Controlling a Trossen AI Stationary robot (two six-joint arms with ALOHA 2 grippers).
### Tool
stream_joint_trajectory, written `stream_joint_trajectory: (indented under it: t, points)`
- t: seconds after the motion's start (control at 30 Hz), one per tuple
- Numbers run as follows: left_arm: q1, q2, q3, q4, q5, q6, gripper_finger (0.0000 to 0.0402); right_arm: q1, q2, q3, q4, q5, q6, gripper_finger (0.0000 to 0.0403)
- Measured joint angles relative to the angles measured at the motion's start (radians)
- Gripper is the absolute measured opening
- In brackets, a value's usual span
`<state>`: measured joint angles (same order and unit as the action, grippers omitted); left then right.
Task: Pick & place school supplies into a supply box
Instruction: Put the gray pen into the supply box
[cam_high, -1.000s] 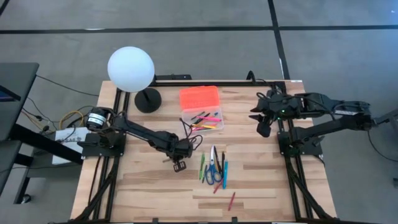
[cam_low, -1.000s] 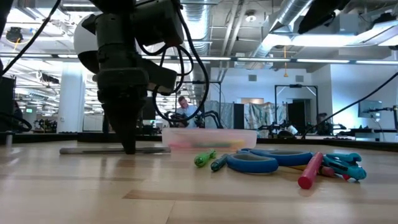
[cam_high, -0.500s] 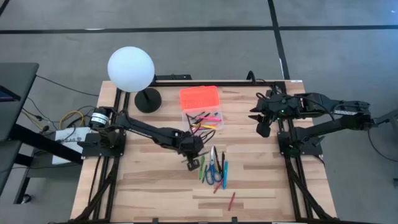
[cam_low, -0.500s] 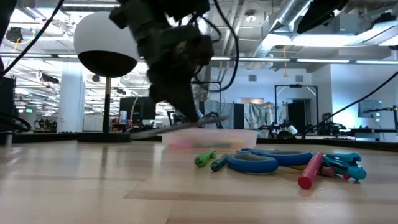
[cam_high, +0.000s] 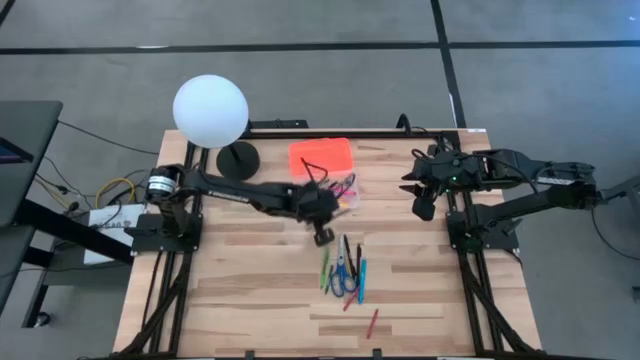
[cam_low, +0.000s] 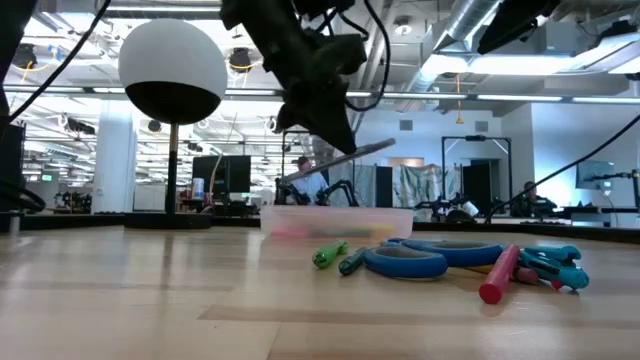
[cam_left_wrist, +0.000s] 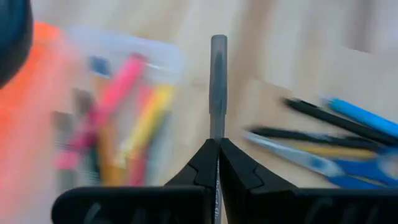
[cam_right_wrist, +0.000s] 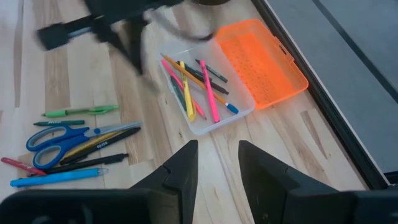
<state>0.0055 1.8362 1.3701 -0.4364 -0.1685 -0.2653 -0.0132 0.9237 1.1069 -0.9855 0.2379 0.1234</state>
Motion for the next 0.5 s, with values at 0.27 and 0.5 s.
stream_joint_trajectory:
  t: [0.27, 0.5]
  points:
    - [0.142, -0.001, 0.034, -0.040, -0.084, 0.141, 0.0000, 0.000, 0.000, 0.000, 0.000, 0.000, 0.005, 0.0107]
    - [0.205, -0.001, 0.034, -0.045, -0.034, 0.255, 0.0000, 0.000, 0.000, 0.000, 0.000, 0.000, 0.027, 0.0107]
